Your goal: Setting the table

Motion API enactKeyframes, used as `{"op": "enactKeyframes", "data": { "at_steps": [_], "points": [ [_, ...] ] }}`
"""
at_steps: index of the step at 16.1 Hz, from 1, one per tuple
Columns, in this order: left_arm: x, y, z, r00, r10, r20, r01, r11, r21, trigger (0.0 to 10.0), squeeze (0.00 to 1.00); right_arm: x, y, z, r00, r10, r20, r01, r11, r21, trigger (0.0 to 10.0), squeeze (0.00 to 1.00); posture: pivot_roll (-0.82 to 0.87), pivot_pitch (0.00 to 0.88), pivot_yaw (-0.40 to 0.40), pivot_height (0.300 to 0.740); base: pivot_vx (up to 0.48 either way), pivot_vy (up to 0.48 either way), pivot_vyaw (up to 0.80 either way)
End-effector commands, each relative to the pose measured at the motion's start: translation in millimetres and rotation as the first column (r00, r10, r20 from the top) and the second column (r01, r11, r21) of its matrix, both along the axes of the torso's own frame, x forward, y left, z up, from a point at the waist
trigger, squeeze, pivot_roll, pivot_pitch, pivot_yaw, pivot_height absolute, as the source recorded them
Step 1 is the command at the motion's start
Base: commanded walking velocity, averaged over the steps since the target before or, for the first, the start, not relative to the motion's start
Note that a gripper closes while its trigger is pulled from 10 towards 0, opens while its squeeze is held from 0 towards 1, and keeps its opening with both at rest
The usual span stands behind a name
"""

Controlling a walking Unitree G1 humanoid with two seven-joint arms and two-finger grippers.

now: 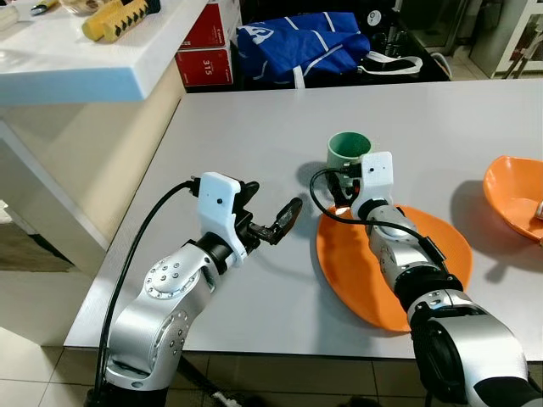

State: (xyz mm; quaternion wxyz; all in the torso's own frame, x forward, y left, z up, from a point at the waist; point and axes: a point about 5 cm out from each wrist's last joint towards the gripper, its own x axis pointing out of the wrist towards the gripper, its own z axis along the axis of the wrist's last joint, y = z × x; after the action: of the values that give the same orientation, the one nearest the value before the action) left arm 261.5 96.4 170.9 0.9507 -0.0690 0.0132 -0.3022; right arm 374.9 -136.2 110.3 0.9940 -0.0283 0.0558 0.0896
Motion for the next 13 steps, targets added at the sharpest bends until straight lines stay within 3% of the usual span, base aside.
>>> {"op": "enactKeyframes", "data": {
  "at_steps": [1,6,10,13],
  "points": [
    [2.1,3.7,1,1.000,0.012,-0.004,-0.012,1.000,0.003,10.0,0.00,-2.2,-0.4,-4,1.000,0.003,-0.009,-0.003,1.000,-0.031,10.0,0.00,-0.21,0.033,0.112,0.740,0.000,0.000,0.00],
    [6.3,3.5,0,1.000,0.017,-0.004,-0.017,1.000,0.001,10.0,0.00,-2.9,-14.2,15,0.981,-0.061,0.182,0.081,0.991,-0.105,10.0,0.00,-0.22,0.000,0.116,0.740,0.000,0.000,0.00],
    [11.1,5.5,0,0.999,0.033,0.004,-0.033,0.999,0.007,10.0,0.00,-12.1,-31.6,24,0.947,-0.145,0.286,0.181,0.978,-0.105,10.0,0.00,-0.23,0.000,0.123,0.740,0.000,0.000,0.00],
    [17.7,19.8,-4,0.988,0.155,0.012,-0.155,0.988,0.011,10.0,0.00,-30.8,-34.0,29,0.931,-0.143,0.336,0.168,0.985,-0.046,10.0,0.00,-0.24,0.000,0.126,0.740,0.000,0.000,0.00]
  ]
}}
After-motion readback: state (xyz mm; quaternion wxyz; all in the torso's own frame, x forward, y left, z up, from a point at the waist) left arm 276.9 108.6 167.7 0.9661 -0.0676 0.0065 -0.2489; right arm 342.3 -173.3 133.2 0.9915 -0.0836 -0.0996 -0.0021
